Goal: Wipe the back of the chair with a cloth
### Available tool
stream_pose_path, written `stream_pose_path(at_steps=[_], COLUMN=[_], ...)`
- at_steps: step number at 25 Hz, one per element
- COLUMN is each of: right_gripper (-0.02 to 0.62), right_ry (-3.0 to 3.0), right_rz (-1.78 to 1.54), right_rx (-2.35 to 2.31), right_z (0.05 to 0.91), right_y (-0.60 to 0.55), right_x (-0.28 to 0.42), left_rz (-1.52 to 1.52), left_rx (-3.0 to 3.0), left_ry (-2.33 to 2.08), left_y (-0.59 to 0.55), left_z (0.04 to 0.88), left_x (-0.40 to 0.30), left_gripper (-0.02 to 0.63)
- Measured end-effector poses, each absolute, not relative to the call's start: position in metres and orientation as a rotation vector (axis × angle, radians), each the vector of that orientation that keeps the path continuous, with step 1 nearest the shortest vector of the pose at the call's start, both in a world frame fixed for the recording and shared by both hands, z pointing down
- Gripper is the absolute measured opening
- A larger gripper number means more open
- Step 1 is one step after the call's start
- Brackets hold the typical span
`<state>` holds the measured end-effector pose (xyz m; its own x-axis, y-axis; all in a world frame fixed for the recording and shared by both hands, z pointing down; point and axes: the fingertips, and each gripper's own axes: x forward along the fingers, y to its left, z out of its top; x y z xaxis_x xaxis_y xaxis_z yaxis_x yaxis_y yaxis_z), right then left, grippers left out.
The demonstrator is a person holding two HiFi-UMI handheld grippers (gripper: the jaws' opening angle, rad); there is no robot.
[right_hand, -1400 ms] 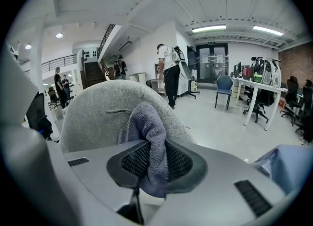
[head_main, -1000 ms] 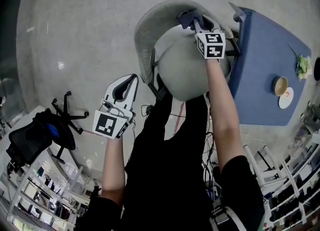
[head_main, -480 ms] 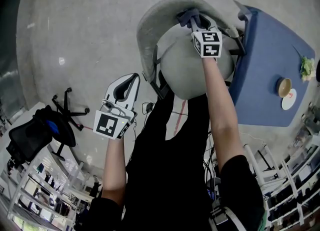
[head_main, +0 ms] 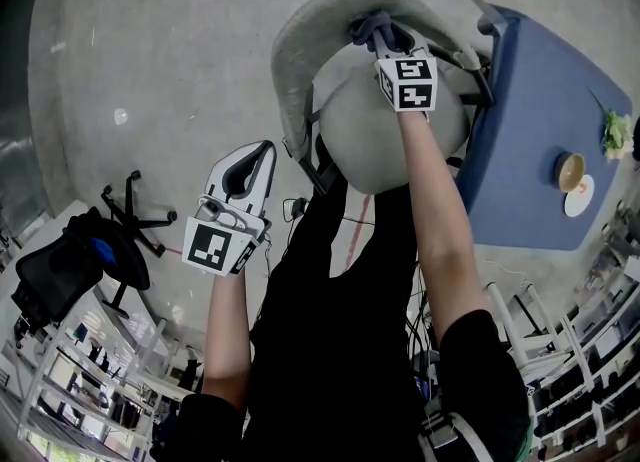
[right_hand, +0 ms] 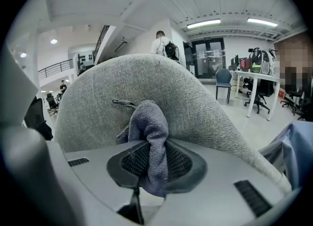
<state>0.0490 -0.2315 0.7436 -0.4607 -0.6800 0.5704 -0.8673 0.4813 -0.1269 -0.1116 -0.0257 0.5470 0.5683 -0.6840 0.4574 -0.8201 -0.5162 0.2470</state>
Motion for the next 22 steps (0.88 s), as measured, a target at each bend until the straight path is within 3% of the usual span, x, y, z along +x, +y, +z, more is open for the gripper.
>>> stream_pose_path(at_steps=[22], right_gripper=[0.089], right_ry=[-2.354], right_rz=[0.5], right_rx=[1.032], right_z=[0.752], right_y=[-0.21], right_x=[-0.003], left_rz=[0.442], left_rx=[2.364], left_ry=[-1.188], left_y=[-0.02], left_z=[0.557], left_x=[-0.115], left_gripper=[0.023])
